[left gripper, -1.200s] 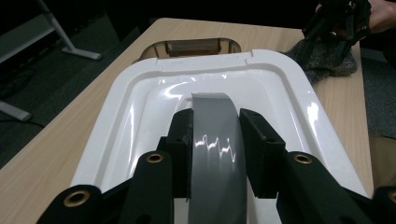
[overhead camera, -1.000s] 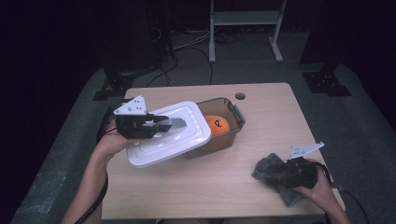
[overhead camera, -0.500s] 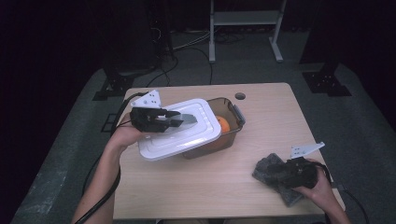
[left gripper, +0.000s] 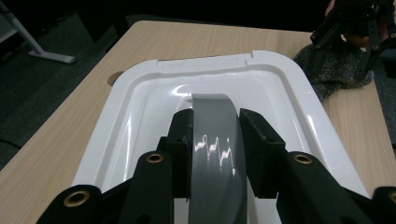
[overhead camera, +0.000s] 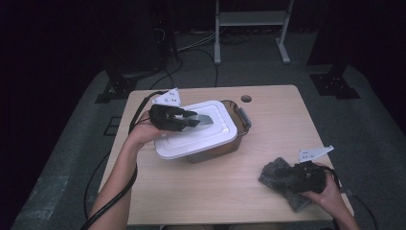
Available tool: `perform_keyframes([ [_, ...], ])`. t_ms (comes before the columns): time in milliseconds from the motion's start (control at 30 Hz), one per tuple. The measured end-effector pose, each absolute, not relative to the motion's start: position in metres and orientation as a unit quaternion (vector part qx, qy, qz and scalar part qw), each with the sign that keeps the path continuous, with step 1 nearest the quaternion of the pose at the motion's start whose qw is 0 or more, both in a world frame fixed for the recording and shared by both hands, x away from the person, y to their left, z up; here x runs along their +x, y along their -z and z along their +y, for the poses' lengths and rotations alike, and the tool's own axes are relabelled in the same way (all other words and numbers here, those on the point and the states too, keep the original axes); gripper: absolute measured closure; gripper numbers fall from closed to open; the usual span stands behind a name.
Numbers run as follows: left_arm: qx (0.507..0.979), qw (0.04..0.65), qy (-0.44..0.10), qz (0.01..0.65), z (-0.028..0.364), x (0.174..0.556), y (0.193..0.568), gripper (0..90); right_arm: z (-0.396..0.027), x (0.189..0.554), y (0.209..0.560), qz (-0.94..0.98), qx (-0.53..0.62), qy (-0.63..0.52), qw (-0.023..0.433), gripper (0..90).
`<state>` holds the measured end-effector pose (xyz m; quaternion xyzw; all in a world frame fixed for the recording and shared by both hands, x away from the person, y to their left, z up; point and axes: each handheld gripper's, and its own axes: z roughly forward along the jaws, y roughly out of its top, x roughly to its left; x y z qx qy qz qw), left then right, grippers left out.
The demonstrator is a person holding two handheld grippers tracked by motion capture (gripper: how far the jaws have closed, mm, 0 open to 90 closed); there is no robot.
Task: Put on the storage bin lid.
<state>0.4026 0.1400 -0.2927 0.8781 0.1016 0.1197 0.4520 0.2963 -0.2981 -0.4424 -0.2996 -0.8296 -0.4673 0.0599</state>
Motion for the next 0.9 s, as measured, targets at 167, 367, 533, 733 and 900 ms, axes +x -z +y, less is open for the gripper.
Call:
perform_keyframes([
  [167,0.878,0.453,-0.116,0.103,0.132,0.412,0.298,66.3,-0.299,0.297,0.443,-0.829,-0.3,0.468,0.06,35.0],
  [367,0.877,0.455,-0.112,0.109,0.127,0.423,0.303,66.3,-0.299,0.297,0.443,-0.829,-0.3,0.469,0.062,35.0],
  [533,0.876,0.457,-0.11,0.106,0.12,0.428,0.305,66.3,-0.3,0.298,0.444,-0.827,-0.301,0.47,0.062,35.0],
  [733,0.879,0.452,-0.111,0.101,0.113,0.433,0.307,66.3,-0.299,0.298,0.445,-0.829,-0.3,0.468,0.064,35.0],
  [900,0.878,0.455,-0.108,0.097,0.106,0.441,0.307,66.3,-0.3,0.299,0.445,-0.828,-0.301,0.467,0.065,35.0],
])
